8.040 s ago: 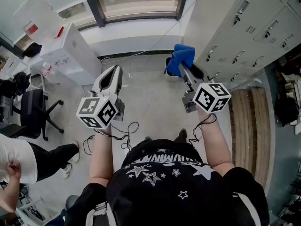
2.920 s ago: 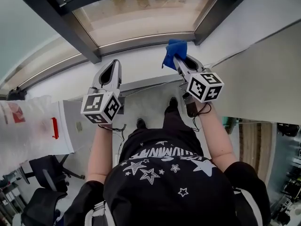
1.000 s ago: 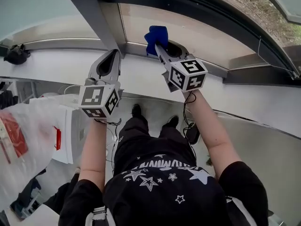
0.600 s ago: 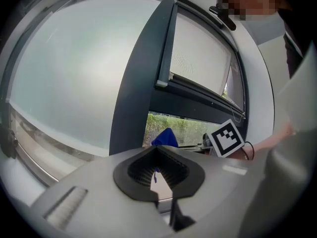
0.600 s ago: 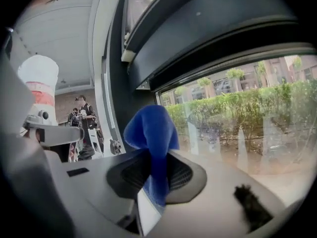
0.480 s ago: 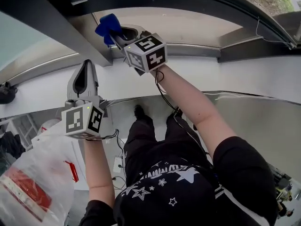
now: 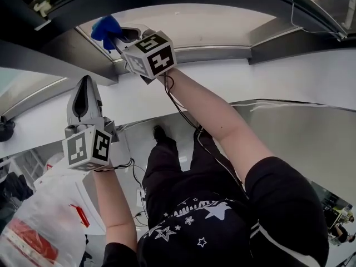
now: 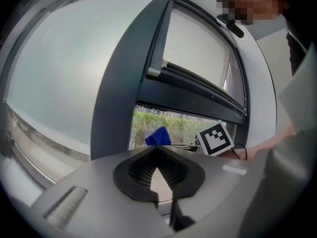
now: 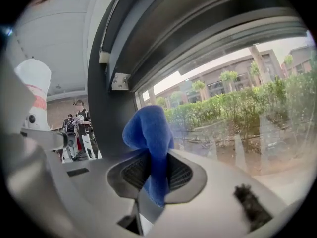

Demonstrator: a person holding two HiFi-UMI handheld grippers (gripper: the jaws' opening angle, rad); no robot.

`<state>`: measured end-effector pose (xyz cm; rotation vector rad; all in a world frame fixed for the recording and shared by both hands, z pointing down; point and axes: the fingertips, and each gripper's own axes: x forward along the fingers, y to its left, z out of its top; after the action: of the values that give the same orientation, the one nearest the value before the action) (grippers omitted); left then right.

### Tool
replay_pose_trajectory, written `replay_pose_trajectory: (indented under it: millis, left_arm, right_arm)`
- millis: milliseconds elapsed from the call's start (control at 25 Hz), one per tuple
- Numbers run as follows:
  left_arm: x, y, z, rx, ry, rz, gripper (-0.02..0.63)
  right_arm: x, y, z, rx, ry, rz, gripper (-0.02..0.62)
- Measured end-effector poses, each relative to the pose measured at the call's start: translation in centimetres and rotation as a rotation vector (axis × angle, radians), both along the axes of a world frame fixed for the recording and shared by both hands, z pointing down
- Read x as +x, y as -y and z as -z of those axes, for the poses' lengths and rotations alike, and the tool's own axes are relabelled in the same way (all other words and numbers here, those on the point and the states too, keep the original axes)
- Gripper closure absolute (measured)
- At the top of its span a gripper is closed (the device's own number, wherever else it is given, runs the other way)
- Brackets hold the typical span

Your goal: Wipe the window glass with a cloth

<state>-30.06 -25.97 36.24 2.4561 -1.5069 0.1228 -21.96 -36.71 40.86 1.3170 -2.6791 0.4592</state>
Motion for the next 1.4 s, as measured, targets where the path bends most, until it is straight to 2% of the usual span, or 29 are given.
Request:
replay_pose_trajectory:
  millis: [200,360,520,840,1040,1280,1400]
  left_arm:
    - [5.3,0.4,-0.3,-0.007,0.019,-0.043,0.598]
    - [11.6,0.5,-0.6,-0.01,0.011,-0.09,0.598]
    - [18.4,0.2,-0.7,0.003,0.024,-0.155,0.598]
    - [29.8,-0.6,-1.6,-0.008,0.043,-0.249,0.597]
    - [33.5,-1.1,-1.4,0.001,0.053,-0.303,0.598]
    - [40.6,-1.9,-1.6,-0.009,0.062,-0.355,0.598]
    - [42.4,-2.2,-1.8,-0.008,0.064,-0.376,0.598]
  right_arm:
    - [6.3,-0.8,-0.1,0.002,0.031,-0.05,0.522]
    - [12.1,-1.6,0.0,0.009,0.05,-0.088,0.522]
    - [18.7,-2.6,0.1,0.018,0.073,-0.135,0.522]
    - [33.5,-5.0,-0.6,0.02,0.109,-0.271,0.522]
    - [39.2,-6.3,-0.4,0.027,0.103,-0.351,0.522]
    - [49.5,-8.4,-0.5,0.03,0.133,-0.47,0.522]
    - [53.0,-9.2,-0.5,0.041,0.141,-0.528,0.522]
